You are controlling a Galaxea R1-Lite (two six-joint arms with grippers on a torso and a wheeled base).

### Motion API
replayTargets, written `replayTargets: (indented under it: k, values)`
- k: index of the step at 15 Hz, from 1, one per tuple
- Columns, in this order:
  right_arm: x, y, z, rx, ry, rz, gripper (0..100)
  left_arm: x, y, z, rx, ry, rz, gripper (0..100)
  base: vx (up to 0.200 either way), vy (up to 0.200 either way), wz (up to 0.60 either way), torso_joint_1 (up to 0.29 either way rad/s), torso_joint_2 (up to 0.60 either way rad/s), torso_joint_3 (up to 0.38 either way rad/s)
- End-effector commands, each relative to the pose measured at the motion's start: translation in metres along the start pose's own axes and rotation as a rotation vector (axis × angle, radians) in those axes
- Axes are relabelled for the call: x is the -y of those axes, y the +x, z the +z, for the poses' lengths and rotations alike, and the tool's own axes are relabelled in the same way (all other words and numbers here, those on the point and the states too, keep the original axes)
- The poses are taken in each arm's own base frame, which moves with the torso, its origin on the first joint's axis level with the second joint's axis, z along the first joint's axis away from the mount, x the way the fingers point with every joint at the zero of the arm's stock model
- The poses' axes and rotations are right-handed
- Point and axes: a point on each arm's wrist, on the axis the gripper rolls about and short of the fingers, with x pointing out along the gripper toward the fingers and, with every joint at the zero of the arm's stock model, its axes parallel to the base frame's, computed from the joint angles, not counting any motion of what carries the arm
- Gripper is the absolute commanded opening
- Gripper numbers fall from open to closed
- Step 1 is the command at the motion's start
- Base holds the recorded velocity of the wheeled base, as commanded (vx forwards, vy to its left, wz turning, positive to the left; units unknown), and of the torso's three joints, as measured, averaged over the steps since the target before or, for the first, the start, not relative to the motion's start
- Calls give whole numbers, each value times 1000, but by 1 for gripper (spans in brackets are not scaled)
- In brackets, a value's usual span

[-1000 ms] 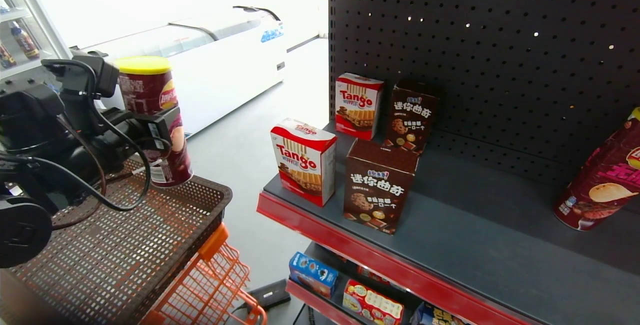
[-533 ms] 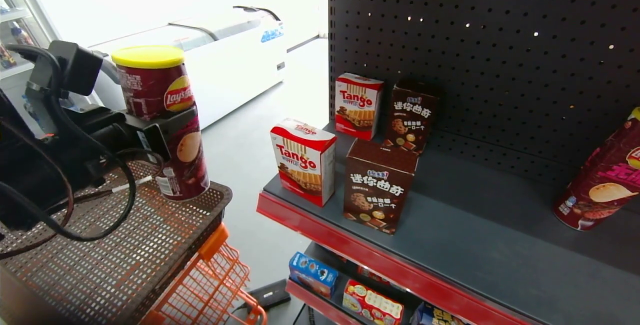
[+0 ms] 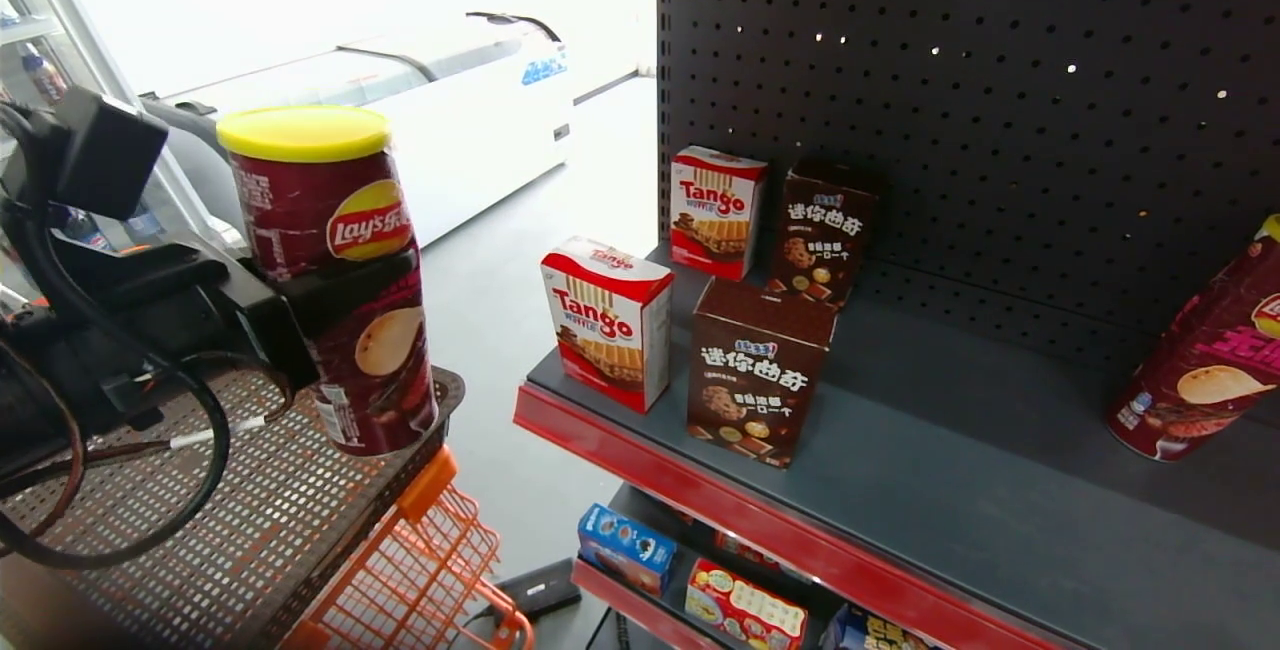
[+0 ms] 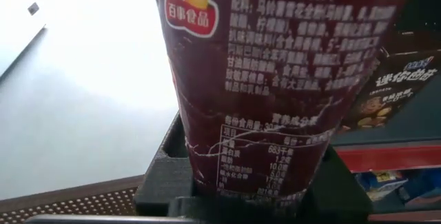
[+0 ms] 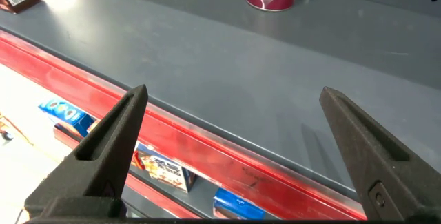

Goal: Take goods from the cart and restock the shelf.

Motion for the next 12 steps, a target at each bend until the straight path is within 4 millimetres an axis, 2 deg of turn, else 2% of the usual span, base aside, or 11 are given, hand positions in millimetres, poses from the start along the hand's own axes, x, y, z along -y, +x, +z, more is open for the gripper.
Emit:
replayTargets:
  k: [1, 7, 12]
  values:
    - [0, 0, 0, 1, 0, 0, 100, 0, 4, 10, 32, 12, -30, 0, 0, 0, 0, 0, 0, 0]
    - [0, 0, 0, 1, 0, 0, 100, 29, 13, 1, 32, -11, -223, 0, 0, 0, 0, 0, 0, 0]
    - [0, 0, 0, 1, -1, 2, 100, 43, 13, -2, 51, -10, -385, 0, 0, 0, 0, 0, 0, 0]
